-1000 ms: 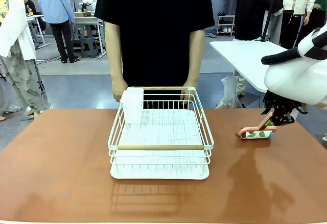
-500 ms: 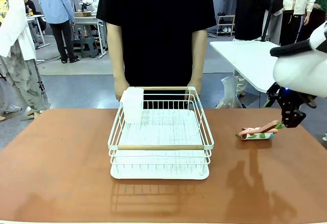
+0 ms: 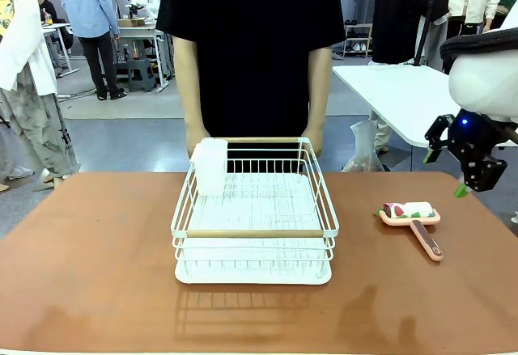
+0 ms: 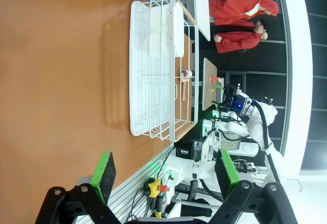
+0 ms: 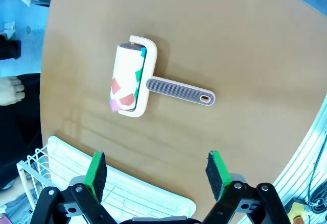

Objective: Clean the table.
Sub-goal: Place the Lint Roller down when the Dish drying rack is positioned in the middle of the table.

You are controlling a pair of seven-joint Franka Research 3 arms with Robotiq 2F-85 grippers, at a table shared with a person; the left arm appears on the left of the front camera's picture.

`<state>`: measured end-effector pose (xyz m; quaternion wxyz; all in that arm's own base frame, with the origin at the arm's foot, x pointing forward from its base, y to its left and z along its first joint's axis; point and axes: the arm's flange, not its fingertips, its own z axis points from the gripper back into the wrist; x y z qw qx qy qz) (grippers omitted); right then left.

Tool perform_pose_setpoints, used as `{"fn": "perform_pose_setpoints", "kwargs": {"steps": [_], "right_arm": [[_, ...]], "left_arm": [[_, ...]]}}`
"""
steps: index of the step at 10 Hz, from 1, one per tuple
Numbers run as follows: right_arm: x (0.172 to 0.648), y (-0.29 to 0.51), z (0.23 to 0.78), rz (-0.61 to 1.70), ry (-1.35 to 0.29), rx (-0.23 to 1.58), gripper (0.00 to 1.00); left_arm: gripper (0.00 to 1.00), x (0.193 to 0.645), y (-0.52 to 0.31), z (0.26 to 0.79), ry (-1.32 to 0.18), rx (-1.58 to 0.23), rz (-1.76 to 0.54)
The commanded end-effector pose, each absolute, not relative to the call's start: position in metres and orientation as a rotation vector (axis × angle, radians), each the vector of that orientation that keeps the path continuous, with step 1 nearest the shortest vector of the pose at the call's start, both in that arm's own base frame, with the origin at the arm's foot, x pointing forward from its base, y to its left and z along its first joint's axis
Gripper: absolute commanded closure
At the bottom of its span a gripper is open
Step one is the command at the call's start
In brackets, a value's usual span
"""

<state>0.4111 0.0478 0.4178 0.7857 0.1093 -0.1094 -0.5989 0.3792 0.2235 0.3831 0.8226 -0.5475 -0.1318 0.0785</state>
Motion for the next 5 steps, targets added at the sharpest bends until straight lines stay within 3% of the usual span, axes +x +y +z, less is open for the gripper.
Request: {"fn": "perform_pose_setpoints", "kwargs": {"steps": [1, 5], "right_arm": [[0.4127, 0.0485, 0.4127, -1.300, -0.225, 0.212, 0.00], [0.4111, 0.0478, 0.4178, -1.291, -0.236, 0.236, 0.00]], "left_arm": [[0.00, 0.3783, 0.2251, 0.3854, -0.290, -1.157, 0.168], [0.00, 0.3783, 0.2251, 0.3854, -0.290, -1.157, 0.168]]}}
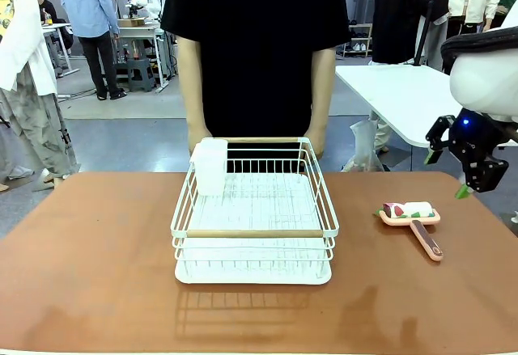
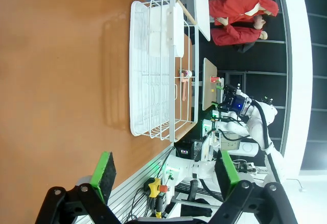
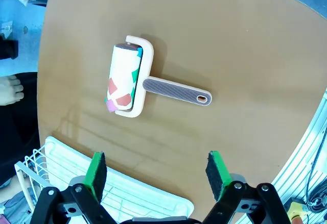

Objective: Clean the table.
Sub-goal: Place the Lint Roller down when the Dish drying rack is positioned in the middle of the table.

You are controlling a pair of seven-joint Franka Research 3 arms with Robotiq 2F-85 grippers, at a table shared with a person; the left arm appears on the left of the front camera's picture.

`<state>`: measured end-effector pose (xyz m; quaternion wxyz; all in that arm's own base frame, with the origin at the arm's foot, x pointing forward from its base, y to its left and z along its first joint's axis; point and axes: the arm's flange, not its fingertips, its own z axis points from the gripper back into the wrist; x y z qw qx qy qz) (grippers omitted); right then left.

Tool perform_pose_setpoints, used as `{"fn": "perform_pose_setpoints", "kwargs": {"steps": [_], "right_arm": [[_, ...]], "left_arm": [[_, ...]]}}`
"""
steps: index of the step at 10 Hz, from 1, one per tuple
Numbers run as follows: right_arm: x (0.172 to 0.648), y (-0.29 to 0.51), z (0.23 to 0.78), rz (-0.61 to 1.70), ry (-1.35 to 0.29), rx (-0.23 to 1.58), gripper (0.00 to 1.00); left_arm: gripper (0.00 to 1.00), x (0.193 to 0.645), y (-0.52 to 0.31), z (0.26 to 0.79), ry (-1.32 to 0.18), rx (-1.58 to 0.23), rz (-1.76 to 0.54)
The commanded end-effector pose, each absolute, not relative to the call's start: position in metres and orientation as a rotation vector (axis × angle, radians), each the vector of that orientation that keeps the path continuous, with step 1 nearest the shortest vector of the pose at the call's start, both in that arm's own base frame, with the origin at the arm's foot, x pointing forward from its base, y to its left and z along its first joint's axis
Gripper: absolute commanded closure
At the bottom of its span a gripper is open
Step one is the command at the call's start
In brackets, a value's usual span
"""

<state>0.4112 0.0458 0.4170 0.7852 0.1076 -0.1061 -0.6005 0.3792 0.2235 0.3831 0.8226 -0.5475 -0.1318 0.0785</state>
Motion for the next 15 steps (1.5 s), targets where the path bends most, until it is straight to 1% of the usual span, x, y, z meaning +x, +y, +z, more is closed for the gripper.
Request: {"fn": "perform_pose_setpoints", "kwargs": {"steps": [1, 15], "right_arm": [[0.4111, 0.0478, 0.4178, -1.291, -0.236, 0.236, 0.00], [0.4111, 0.0478, 0.4178, -1.291, -0.236, 0.236, 0.00]], "left_arm": [[0.00, 0.3783, 0.2251, 0.3854, -0.290, -1.157, 0.168], [0.00, 0.3783, 0.2251, 0.3854, -0.290, -1.157, 0.168]]}}
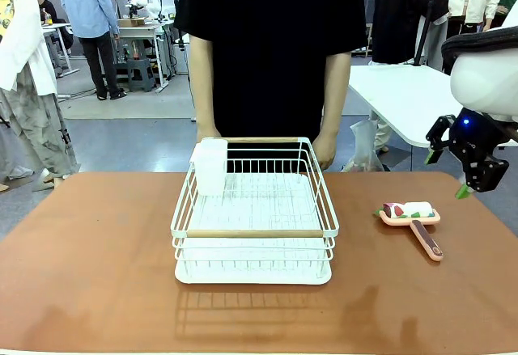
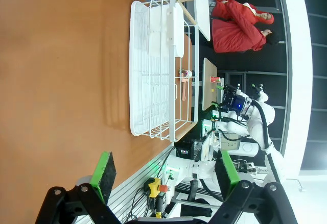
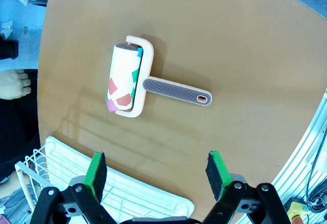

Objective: Clean the table.
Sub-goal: Place the Lint Roller down when the Dish drying rack is positioned in the middle of the table.

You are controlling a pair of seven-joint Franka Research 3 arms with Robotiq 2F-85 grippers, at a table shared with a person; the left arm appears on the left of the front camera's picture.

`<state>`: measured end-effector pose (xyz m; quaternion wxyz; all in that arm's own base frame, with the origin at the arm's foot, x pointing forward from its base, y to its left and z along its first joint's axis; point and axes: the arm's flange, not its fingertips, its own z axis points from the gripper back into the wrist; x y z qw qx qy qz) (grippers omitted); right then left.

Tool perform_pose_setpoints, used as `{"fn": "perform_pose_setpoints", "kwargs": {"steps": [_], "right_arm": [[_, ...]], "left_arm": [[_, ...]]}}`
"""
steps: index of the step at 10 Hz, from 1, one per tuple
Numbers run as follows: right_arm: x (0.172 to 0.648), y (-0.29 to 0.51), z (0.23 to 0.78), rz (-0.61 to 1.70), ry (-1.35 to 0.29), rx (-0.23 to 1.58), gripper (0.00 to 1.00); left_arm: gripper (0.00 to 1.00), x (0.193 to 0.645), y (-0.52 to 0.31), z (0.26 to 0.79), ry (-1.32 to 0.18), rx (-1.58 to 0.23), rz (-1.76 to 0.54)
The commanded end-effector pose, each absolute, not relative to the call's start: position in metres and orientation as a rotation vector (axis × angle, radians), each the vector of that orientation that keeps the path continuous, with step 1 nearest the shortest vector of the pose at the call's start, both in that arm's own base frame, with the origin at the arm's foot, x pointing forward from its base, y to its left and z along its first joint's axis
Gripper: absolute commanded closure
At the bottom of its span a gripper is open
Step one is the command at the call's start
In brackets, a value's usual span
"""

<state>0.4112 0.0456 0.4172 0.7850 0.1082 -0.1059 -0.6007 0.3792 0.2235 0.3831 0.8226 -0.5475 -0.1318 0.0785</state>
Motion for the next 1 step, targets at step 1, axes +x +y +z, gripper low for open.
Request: {"fn": "perform_pose_setpoints", "kwargs": {"steps": [1], "right_arm": [[0.4111, 0.0478, 0.4178, -1.291, -0.236, 0.236, 0.00]], "left_arm": [[0.00, 0.3783, 0.2251, 0.3854, -0.290, -1.157, 0.168]]}}
